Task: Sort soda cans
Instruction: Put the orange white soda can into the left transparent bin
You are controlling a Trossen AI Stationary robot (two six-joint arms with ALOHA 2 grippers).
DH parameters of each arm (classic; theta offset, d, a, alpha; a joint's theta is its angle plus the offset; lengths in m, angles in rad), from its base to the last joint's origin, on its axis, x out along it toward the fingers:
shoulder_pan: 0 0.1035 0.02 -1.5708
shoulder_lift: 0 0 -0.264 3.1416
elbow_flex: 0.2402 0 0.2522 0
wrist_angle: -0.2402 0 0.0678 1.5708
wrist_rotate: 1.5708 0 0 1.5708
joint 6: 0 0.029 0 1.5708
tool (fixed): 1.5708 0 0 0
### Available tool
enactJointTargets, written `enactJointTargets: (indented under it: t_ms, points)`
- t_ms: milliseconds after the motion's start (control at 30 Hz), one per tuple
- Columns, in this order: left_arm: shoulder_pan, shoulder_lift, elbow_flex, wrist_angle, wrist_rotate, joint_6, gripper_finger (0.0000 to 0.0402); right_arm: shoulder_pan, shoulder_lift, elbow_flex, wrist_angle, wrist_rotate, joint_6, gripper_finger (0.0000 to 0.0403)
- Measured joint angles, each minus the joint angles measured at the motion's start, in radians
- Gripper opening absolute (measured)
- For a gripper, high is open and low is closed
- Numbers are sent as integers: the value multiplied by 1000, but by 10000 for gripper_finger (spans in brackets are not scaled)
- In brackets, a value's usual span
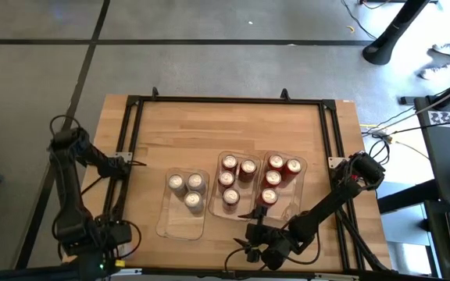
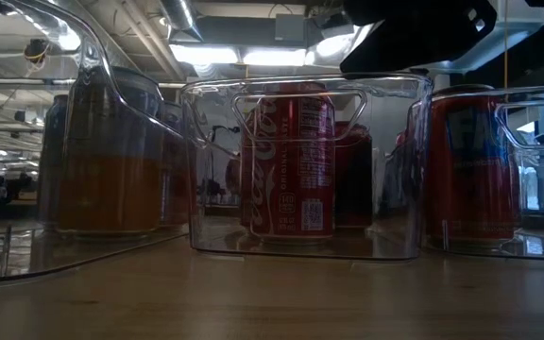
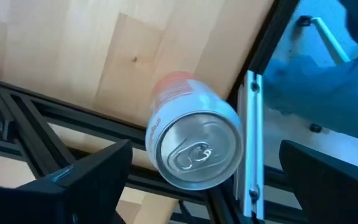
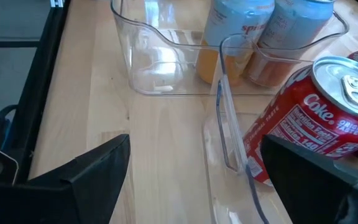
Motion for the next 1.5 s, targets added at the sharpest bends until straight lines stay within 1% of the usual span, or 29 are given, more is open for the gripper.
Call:
enactJointTargets:
  t_ms: [233,367,633,1133,1333,1400,1500]
  points:
    - [0,42,0,36,7,-5,392,0,0,0,1,-2,0,360]
    - [-1,61,0,9,36,-9,392,0,0,0,2,-18,1,360]
    - [-9,69,-1,-22,38,-37,392,1,0,0,19,-18,7,360]
    - [-24,68,-118,90,45,-108,392,0,20,0,79,-49,-18,360]
    - [-20,68,-119,96,54,-142,392,1,21,0,83,-53,-20,360]
    - [-18,68,-119,95,65,-149,386,1,21,0,83,-54,-23,360]
    - [-18,68,-119,93,72,-144,361,1,21,0,83,-55,-23,360]
